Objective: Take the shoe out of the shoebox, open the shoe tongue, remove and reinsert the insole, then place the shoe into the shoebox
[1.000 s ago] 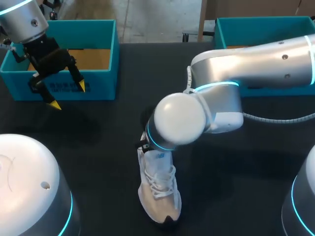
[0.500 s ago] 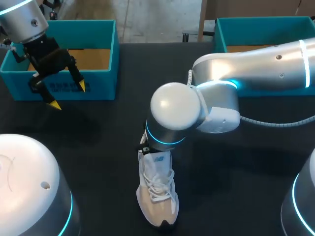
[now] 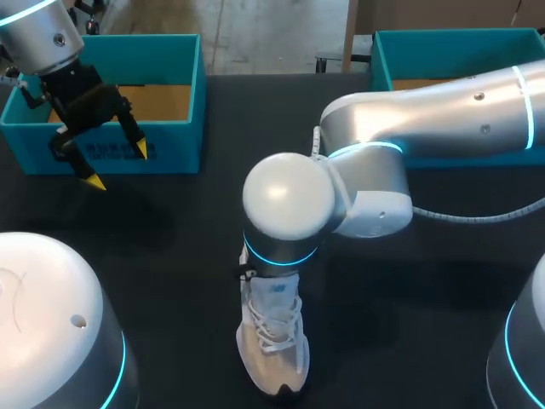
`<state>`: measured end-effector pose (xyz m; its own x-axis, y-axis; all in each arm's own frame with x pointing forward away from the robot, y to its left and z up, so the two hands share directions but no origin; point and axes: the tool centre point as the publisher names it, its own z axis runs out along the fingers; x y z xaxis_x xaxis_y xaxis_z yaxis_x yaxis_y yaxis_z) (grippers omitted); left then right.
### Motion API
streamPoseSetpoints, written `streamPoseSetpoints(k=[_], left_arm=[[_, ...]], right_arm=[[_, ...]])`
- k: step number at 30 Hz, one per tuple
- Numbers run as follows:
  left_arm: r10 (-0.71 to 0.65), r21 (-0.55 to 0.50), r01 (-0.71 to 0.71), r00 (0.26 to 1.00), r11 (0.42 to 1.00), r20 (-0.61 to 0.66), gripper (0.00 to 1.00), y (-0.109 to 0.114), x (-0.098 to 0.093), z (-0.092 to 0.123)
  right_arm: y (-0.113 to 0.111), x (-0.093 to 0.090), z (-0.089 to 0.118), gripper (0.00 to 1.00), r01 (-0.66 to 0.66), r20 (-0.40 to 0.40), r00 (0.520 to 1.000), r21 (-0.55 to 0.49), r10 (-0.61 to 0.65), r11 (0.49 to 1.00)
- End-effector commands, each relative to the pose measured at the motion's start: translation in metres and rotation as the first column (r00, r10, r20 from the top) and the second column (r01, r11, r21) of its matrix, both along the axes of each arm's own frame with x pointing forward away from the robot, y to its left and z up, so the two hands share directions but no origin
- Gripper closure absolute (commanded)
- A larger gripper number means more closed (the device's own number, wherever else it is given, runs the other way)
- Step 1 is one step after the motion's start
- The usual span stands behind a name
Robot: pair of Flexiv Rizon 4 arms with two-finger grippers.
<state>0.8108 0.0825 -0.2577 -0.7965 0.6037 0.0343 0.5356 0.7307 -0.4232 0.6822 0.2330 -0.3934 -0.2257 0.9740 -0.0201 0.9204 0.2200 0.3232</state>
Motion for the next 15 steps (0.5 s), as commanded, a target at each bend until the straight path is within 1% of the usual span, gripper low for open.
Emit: streamPoseSetpoints(k=[1, 3, 5, 8, 11, 15], left_arm=[[0.0, 0.002, 0.0, 1.0, 1.0, 0.001, 0.0, 0.001, 0.0, 0.0], [0.0, 0.002, 0.0, 1.0, 1.0, 0.001, 0.0, 0.001, 0.0, 0.0], [0.0, 0.002, 0.0, 1.0, 1.0, 0.001, 0.0, 0.001, 0.0, 0.0], [0.0, 0.002, 0.0, 1.0, 1.0, 0.001, 0.0, 0.001, 0.0, 0.0], [0.0, 0.002, 0.0, 1.0, 1.0, 0.001, 0.0, 0.001, 0.0, 0.0], [0.0, 0.002, 0.0, 1.0, 1.0, 0.001, 0.0, 0.001, 0.0, 0.0]], right_arm=[[0.003, 0.0, 0.016, 1.0, -0.004, 0.063, 0.998, -0.015, 0.005, 1.0], [0.005, 0.006, 0.027, 1.0, -0.019, 0.079, 0.997, -0.02, 0.021, 1.0], [0.006, 0.009, 0.033, 1.0, -0.024, 0.079, 0.997, -0.029, 0.026, 0.999], [0.005, 0.011, 0.036, 1.0, -0.031, 0.048, 0.998, -0.043, 0.033, 0.999], [0.003, 0.01, 0.03, 1.0, -0.024, -0.011, 1.0, -0.046, 0.023, 0.999], [0.002, -0.001, 0.016, 1.0, -0.018, -0.088, 0.996, -0.038, 0.014, 0.999]])
